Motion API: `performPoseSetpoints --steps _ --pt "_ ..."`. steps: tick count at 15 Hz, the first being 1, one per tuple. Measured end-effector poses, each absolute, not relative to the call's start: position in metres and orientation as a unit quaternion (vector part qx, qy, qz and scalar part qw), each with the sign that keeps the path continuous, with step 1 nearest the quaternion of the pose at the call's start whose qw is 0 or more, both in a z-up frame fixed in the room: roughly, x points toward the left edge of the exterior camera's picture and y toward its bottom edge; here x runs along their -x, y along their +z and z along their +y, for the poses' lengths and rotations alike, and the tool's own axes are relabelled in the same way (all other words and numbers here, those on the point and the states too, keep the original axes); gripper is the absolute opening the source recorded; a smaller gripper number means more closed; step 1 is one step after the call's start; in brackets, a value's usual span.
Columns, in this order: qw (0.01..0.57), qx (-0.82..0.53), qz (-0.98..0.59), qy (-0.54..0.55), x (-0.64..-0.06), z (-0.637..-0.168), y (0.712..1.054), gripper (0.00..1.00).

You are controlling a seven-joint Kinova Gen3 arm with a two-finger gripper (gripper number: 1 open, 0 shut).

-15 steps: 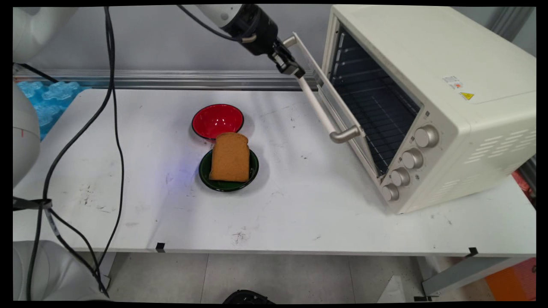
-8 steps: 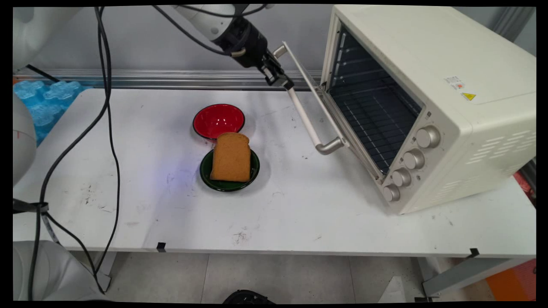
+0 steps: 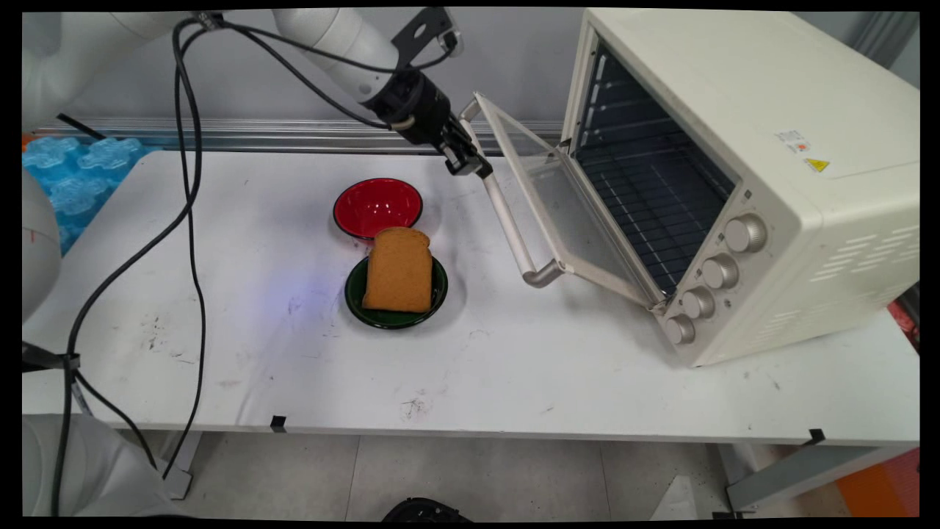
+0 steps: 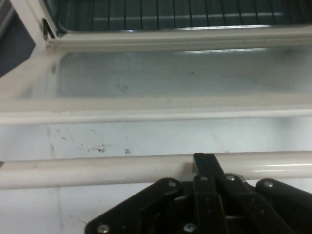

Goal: Open the oven

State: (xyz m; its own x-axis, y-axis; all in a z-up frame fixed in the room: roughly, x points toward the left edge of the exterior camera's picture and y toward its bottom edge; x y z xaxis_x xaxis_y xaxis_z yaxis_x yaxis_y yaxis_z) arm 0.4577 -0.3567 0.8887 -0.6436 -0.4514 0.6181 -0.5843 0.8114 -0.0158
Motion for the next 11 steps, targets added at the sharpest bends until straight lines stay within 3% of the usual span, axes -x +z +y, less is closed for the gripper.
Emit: performPoseSetpoints --steps 11 --pt "0.295 -0.280 -0.908 0.103 -0.471 -0.349 0.860 0.00"
